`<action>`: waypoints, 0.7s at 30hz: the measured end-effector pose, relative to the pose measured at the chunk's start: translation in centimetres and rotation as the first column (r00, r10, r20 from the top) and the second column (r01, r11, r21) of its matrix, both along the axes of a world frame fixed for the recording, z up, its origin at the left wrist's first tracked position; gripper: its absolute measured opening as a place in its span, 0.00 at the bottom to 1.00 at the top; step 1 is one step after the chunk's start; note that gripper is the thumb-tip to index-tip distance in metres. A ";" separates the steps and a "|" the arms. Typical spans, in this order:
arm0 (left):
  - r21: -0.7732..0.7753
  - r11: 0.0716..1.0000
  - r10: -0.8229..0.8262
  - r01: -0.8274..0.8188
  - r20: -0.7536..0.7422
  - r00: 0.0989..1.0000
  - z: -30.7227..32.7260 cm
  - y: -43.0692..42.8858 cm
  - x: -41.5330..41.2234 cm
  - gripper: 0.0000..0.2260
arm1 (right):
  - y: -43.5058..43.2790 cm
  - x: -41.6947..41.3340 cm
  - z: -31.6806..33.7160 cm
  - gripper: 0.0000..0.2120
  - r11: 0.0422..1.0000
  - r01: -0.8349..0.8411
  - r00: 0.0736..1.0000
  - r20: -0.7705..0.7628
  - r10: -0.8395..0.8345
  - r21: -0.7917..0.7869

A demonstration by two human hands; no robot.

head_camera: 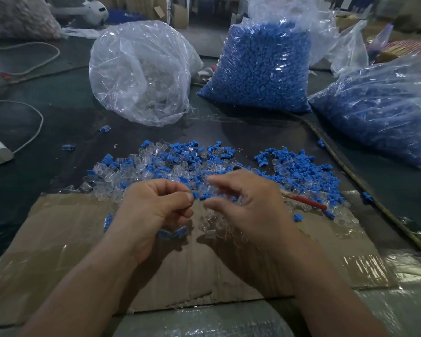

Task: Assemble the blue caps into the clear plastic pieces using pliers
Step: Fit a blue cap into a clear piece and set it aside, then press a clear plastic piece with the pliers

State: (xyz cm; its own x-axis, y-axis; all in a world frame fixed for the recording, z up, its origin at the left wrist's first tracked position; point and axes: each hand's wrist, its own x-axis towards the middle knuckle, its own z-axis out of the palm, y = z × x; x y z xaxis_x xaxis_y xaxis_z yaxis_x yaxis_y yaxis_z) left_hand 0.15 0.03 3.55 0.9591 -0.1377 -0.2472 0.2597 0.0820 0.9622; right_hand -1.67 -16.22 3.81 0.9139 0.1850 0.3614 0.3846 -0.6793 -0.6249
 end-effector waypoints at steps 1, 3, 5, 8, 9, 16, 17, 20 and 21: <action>-0.007 1.000 0.010 -0.010 -0.001 1.000 0.0 0.1 0.1 0.04 | -0.7 0.1 0.4 0.25 0.998 0.068 0.997 -0.046 -0.068 0.003; -0.022 0.999 0.026 -0.025 0.002 1.000 -0.1 0.1 0.2 0.05 | -2.4 0.3 1.0 0.38 0.975 0.194 0.965 -0.155 -0.210 -0.112; -0.032 0.999 0.030 -0.030 0.007 1.000 -0.3 0.1 0.3 0.05 | -4.1 0.5 1.1 0.50 0.913 0.217 0.883 -0.329 -0.334 -0.344; -0.041 0.999 0.027 -0.027 0.017 0.999 -0.5 0.1 0.4 0.05 | -5.8 0.7 0.8 0.55 0.830 0.122 0.778 -0.467 -0.420 -0.544; -0.045 0.999 0.025 -0.024 0.020 0.999 -0.5 0.2 0.4 0.05 | -6.2 0.7 0.6 0.54 0.823 0.104 0.770 -0.478 -0.422 -0.558; -0.073 0.997 0.014 -0.012 0.024 1.000 -0.8 0.2 0.6 0.04 | -6.9 0.7 0.7 0.51 0.844 0.171 0.745 -0.494 -0.449 -0.508; -0.076 0.997 0.014 -0.013 0.023 1.000 -0.9 0.2 0.6 0.06 | -7.0 0.7 0.6 0.51 0.835 0.176 0.742 -0.487 -0.461 -0.522; -0.085 0.996 0.018 -0.016 0.024 1.000 -1.0 0.1 0.6 0.09 | -7.1 0.7 0.5 0.48 0.824 0.197 0.739 -0.471 -0.482 -0.532; -0.089 0.996 0.016 -0.014 0.026 1.000 -1.1 0.1 0.7 0.08 | -7.1 0.8 0.5 0.46 0.823 0.209 0.741 -0.464 -0.486 -0.529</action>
State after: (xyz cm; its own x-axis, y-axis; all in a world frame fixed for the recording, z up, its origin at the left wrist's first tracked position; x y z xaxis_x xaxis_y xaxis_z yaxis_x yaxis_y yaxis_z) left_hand 0.84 0.15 2.48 0.9675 -0.1435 -0.2085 0.2317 0.1714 0.9576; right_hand -0.87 -23.37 4.26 0.9463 -0.1856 -0.2647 -0.2561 -0.9300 -0.2635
